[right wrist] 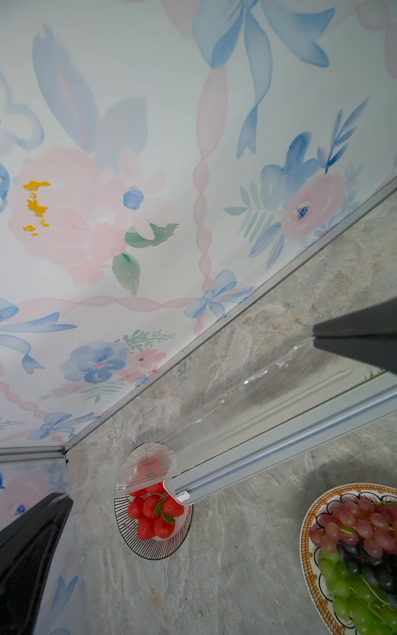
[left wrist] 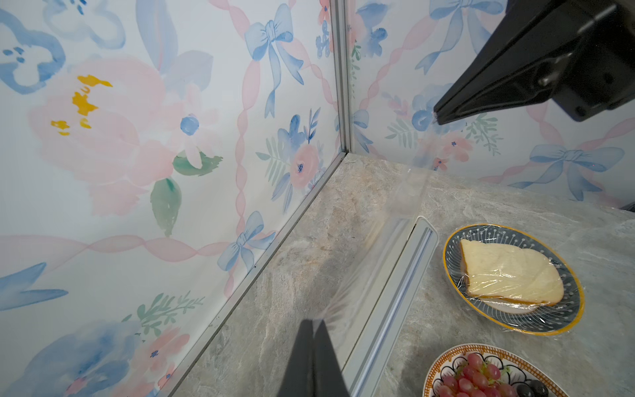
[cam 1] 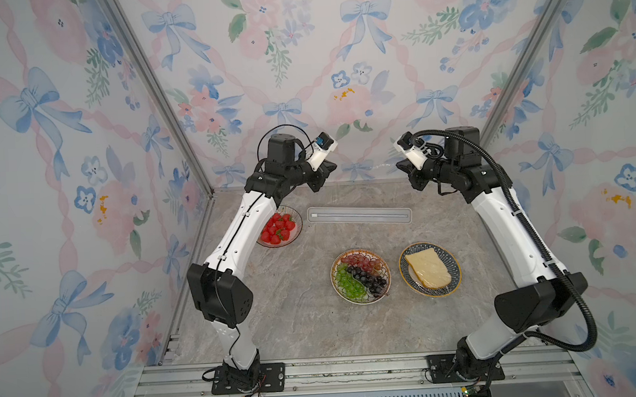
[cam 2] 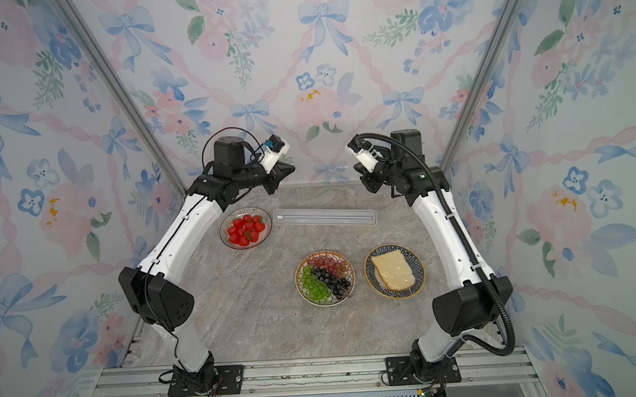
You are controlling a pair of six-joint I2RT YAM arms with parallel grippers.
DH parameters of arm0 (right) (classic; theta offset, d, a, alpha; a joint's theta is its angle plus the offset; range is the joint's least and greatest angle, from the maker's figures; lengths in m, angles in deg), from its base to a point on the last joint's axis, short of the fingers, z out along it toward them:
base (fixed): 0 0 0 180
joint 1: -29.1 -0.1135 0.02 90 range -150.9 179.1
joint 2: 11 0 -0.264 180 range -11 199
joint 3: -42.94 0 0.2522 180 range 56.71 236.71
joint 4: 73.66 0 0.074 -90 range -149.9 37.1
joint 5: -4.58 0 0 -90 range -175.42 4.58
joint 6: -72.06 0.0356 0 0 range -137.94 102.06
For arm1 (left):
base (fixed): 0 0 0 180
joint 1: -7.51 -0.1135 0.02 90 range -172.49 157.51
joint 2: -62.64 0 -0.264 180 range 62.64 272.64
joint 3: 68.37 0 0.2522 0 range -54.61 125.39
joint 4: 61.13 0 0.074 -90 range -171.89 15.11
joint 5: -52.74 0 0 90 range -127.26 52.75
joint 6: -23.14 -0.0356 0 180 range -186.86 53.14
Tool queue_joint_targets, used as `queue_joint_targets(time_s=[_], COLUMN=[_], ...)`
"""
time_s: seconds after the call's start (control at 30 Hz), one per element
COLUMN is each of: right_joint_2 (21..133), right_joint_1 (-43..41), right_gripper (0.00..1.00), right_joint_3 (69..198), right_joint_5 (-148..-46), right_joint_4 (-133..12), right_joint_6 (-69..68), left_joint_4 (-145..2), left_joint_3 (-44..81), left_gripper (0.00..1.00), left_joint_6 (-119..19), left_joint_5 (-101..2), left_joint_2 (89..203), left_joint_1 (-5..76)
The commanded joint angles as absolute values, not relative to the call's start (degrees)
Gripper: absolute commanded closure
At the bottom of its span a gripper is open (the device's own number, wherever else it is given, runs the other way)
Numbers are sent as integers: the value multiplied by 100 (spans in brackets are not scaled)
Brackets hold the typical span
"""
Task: Wrap the plate with plastic wrap
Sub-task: Pull the plastic wrap from the plastic wrap cutting box.
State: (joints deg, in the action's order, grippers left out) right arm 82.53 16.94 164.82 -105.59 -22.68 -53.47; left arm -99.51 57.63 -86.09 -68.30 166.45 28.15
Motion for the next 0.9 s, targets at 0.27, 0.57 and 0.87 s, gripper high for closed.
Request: queue_joint_targets(time_s=[0.27,0.57,0.87], right_joint_2=[8040,7996,8031], right_joint_1=[1595,1556,1548], right_gripper=[100,100,100], right_joint_3=[16912,16916,16999], right_joint_5=[-10344,-10308,-10257], right_joint_4=[-2553,-2606,-2588], right_joint_6=[-5318,-5325,-5323], left_joint_4=[-9781,-9780,-9783], left_joint_3=[6184,6246,6275], left_gripper=[100,100,100], left_joint_6=[-8480,-8435,-8444], left_joint_5=[-6730,-6697,-6687], left_joint_2=[16309,16284,16266], left_joint_1=[2825,2833,2834])
